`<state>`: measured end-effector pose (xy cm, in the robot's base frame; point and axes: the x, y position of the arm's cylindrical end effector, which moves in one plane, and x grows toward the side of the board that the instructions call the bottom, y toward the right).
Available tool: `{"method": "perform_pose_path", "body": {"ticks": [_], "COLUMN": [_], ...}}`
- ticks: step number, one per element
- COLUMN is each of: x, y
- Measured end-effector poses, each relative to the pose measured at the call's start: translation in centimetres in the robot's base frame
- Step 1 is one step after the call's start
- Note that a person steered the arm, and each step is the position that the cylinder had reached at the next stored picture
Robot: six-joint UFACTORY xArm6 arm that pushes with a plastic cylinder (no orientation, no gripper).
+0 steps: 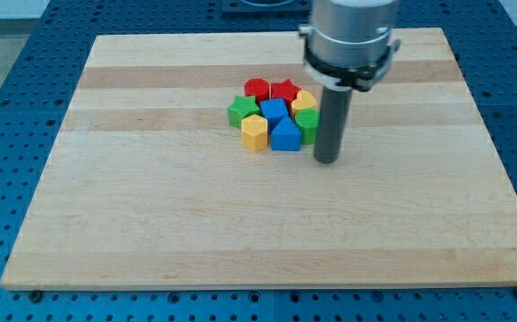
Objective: Push green circle above yellow heart
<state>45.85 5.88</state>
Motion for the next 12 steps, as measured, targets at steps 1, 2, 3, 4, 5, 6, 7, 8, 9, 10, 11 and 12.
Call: {"method": "perform_pose_path", "body": {"ticks": [1,2,3,4,5,6,7,8,9,10,11,12], "x": [-1.6,-3.7,-5.7,-8.0,-9.3,-9.5,-9.6,-11.5,-13.5,-15.2,-15.6,-14.7], "y": [-1.0,-1.0,-1.0,-0.9,0.8,3.7,6.3,7.1,6.4,4.7,3.0,2.3]}}
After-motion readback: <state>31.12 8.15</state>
